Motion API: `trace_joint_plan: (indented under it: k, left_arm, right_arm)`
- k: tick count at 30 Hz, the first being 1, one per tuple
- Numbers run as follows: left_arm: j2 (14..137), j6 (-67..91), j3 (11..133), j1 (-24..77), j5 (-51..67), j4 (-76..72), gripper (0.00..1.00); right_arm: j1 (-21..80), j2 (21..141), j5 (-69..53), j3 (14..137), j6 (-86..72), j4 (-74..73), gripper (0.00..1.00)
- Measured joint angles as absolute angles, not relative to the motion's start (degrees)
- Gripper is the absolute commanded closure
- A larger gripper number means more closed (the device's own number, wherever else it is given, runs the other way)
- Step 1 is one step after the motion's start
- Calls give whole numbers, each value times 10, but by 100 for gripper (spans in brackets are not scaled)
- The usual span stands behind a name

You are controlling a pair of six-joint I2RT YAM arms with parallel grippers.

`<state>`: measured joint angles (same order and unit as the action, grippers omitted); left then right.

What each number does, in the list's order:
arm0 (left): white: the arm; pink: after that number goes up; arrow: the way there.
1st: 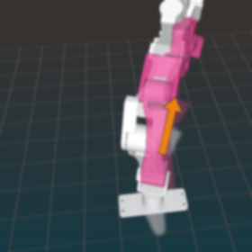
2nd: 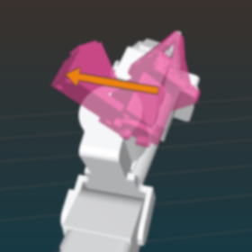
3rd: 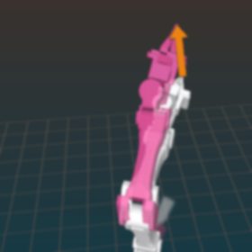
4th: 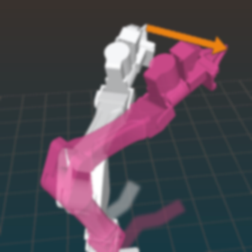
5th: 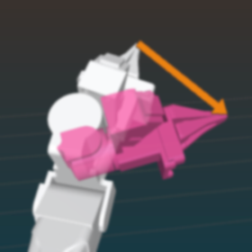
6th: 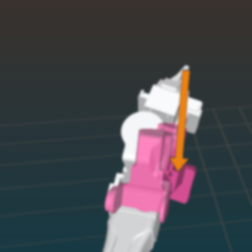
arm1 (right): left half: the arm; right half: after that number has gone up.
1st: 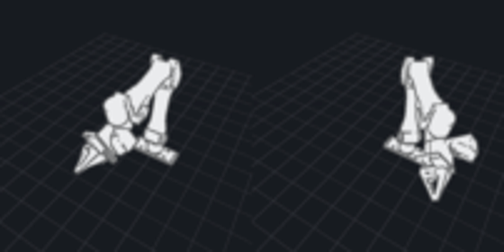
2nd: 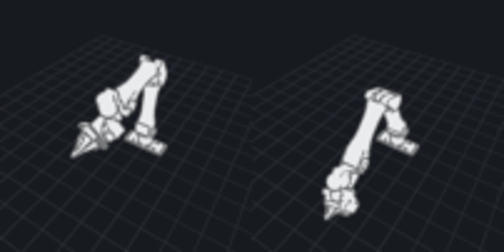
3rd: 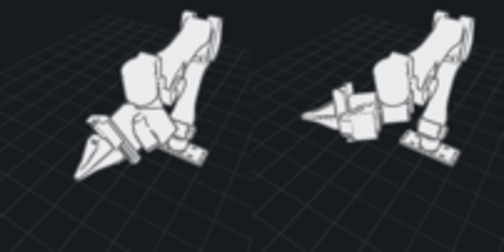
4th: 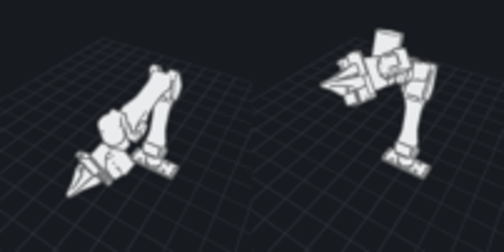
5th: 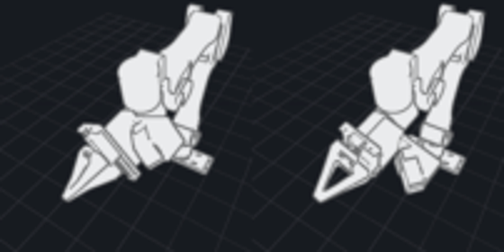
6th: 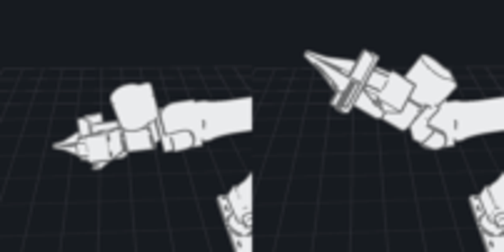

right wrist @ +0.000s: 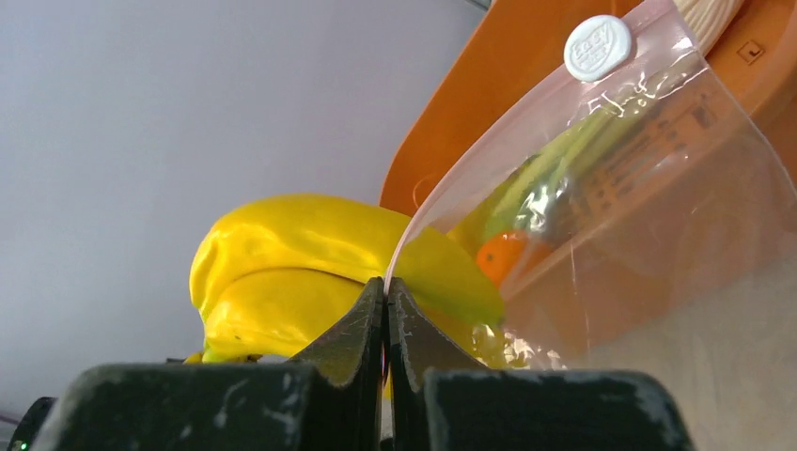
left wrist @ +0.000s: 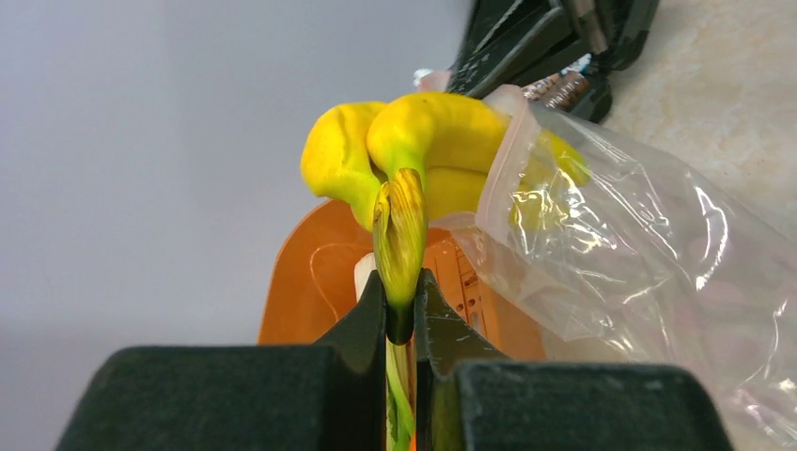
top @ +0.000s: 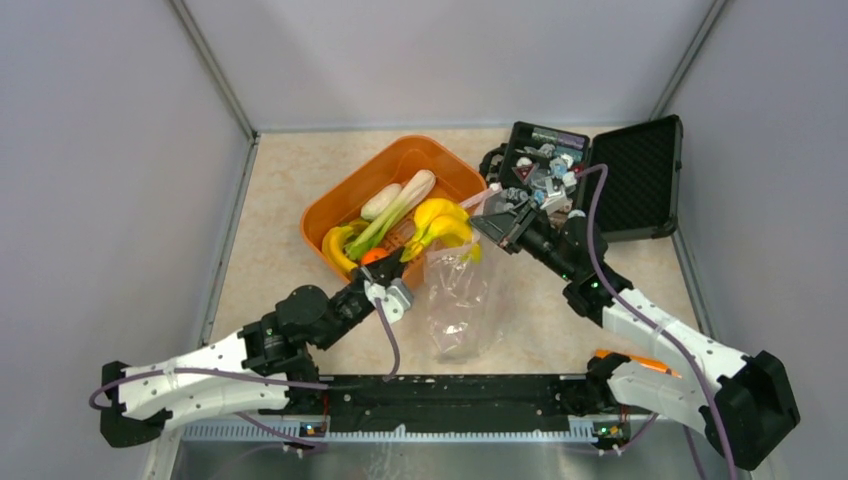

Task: Place the food in the zip-top bag and seal the zipper
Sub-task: Place the fake fruit in the zipper food storage bag.

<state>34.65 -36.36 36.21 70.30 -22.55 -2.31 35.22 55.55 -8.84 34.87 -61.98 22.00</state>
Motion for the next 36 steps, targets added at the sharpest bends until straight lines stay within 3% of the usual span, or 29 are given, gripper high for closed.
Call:
trace_joint_plan:
  k: [7, 17, 26, 28, 32, 36]
  left_arm:
    - [381, -391, 382, 704, -173, 26, 100]
    - [456, -382, 439, 710, -187, 49, 100]
    - [554, -363, 527, 710, -224, 87, 99]
    - [557, -351, 542, 705, -220, 106, 85]
    - [574, -325, 576, 690, -216, 130, 27]
    - [571, -281, 586, 674, -220, 112, 2]
  right_arm:
    - [349, 577, -134, 349, -587, 243, 100]
    - [349, 565, -199, 388, -536, 224, 100]
    - [409, 557, -200, 446, -440, 124, 100]
    - [418, 557, -190, 456, -420, 112, 100]
    - [426, 551, -165, 458, -409, 111, 100]
    - [434, 541, -145, 455, -410, 94, 100]
